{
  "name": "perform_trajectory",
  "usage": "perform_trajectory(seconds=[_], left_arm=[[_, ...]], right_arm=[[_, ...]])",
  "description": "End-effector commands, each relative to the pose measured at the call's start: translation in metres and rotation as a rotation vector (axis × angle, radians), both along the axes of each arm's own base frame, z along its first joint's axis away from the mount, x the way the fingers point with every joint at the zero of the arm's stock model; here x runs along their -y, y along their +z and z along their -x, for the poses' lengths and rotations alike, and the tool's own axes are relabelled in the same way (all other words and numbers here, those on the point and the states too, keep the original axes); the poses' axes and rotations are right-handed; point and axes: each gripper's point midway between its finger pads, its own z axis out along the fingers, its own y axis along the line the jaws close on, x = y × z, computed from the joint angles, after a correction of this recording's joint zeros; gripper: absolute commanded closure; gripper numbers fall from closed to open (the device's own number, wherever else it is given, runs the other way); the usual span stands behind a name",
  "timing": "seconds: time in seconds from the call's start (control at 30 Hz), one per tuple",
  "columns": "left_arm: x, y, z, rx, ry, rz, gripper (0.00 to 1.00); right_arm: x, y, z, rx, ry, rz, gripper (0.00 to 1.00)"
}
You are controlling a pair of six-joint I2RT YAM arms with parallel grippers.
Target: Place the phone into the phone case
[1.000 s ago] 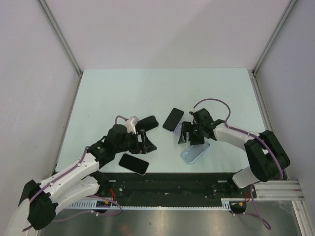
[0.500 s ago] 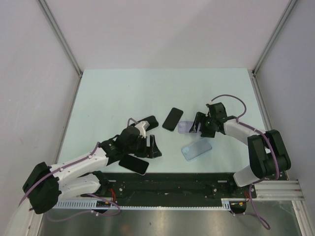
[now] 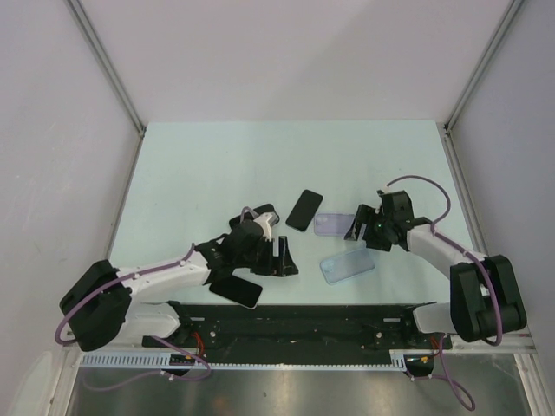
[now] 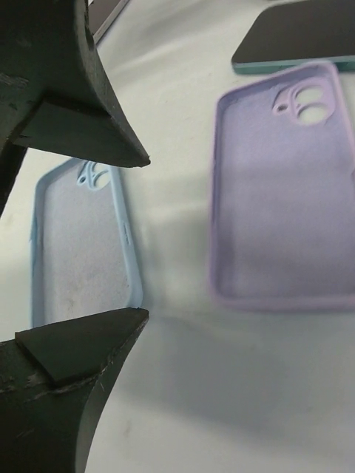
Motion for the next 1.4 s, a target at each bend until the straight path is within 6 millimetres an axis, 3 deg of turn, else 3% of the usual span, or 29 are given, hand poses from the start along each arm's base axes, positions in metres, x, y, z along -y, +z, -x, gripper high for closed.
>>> perform_trajectory(seconds=[0.0, 0.27, 0.4, 0.5, 0.63, 0.73, 0.77, 0.8, 1.0, 1.03, 1.13, 1.17, 1.2, 1.23, 1.27, 1.3, 1.37], left_arm=[[0.033, 0.027, -0.004, 0.027, -0.05, 0.162, 0.16], [0.039, 0.011, -0.003, -0.013, -0.063, 0.145, 0.17], [0.034, 0.003, -0.001, -0.024, -0.048, 0.127, 0.17], [0.032, -0.003, -0.002, -0.026, -0.044, 0.11, 0.16], [0.03, -0.005, -0.012, 0.047, -0.059, 0.072, 0.15], [0.021, -0.001, -0.033, 0.164, -0.028, -0.006, 0.1], [0.018, 0.007, -0.039, 0.204, -0.013, -0.008, 0.08], [0.014, 0.012, -0.048, 0.26, 0.005, -0.028, 0.03], [0.001, 0.062, -0.068, 0.472, 0.049, -0.015, 0.0], [-0.002, 0.067, -0.071, 0.495, 0.066, -0.017, 0.0], [-0.01, 0.083, -0.074, 0.554, 0.086, -0.009, 0.0], [-0.011, 0.086, -0.074, 0.566, 0.088, -0.006, 0.0], [-0.013, 0.088, -0.074, 0.582, 0.085, -0.01, 0.0], [-0.017, 0.093, -0.075, 0.602, 0.096, -0.007, 0.0], [-0.018, 0.094, -0.074, 0.615, 0.089, -0.015, 0.0], [-0.02, 0.095, -0.075, 0.628, 0.089, -0.02, 0.0], [-0.024, 0.097, -0.076, 0.651, 0.09, -0.035, 0.0]], right_arm=[[0.018, -0.009, 0.019, -0.015, -0.049, 0.02, 0.19], [0.027, -0.022, 0.049, -0.067, -0.066, 0.039, 0.18], [0.02, -0.022, 0.053, -0.071, -0.051, 0.021, 0.18], [0.01, -0.024, 0.057, -0.079, -0.024, 0.017, 0.18], [-0.023, -0.023, 0.058, -0.052, 0.059, -0.003, 0.18], [-0.056, -0.007, 0.045, 0.055, 0.132, -0.022, 0.17], [-0.062, -0.001, 0.037, 0.099, 0.138, -0.016, 0.13], [-0.069, 0.006, 0.027, 0.147, 0.151, -0.015, 0.01], [-0.114, 0.076, -0.042, 0.489, 0.153, -0.122, 0.0], [-0.117, 0.071, -0.053, 0.498, 0.137, -0.118, 0.0], [-0.131, 0.093, -0.094, 0.623, 0.068, -0.14, 0.0], [-0.14, 0.071, -0.1, 0.589, 0.096, -0.13, 0.0], [-0.156, 0.089, -0.114, 0.645, 0.126, -0.188, 0.0], [-0.167, 0.088, -0.117, 0.642, 0.167, -0.213, 0.0], [-0.194, 0.076, -0.108, 0.63, 0.337, -0.303, 0.0], [-0.211, 0.093, -0.11, 0.677, 0.412, -0.381, 0.0], [-0.241, 0.1, -0.097, 0.747, 0.561, -0.531, 0.0]])
